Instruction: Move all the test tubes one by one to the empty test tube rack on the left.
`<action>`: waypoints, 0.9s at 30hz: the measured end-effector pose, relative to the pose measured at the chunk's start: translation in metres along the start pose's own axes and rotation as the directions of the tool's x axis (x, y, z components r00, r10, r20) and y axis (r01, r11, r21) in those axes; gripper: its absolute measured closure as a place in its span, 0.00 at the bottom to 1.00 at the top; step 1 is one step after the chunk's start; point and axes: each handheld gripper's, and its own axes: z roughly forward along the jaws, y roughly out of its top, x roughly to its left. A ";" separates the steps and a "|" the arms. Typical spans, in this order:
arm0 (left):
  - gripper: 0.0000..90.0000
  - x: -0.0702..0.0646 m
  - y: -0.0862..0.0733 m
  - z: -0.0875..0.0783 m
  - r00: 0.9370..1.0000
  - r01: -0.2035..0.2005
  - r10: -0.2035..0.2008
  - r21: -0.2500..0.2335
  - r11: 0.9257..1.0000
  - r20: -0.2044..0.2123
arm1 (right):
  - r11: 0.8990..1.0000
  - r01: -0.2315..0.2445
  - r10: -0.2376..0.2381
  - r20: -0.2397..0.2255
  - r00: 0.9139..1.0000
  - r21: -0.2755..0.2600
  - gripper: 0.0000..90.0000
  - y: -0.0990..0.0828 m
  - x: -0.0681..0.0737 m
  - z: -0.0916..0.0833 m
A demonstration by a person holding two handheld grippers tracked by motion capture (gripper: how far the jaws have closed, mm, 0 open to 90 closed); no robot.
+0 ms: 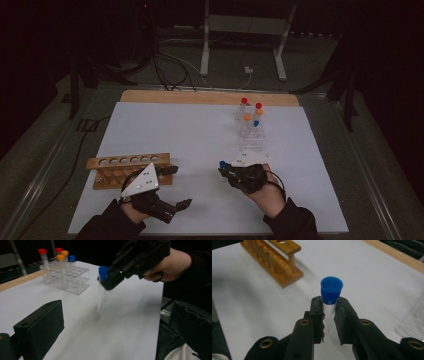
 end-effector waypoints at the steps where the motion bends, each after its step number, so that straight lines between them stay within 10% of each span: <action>1: 0.01 0.001 0.002 0.002 1.000 -0.002 0.002 0.004 1.000 0.006 | 1.000 0.003 -0.003 -0.008 1.000 -0.001 0.86 -0.001 0.002 0.000; 16: 0.08 0.010 0.022 0.033 0.996 -0.024 0.023 0.011 1.000 0.087 | 0.999 0.029 -0.030 -0.091 0.995 -0.013 0.86 -0.005 0.023 -0.001; 27: 0.36 0.013 0.024 0.052 0.996 -0.024 0.023 0.001 1.000 0.089 | 0.999 0.035 -0.037 -0.109 0.993 -0.018 0.86 -0.003 0.028 -0.002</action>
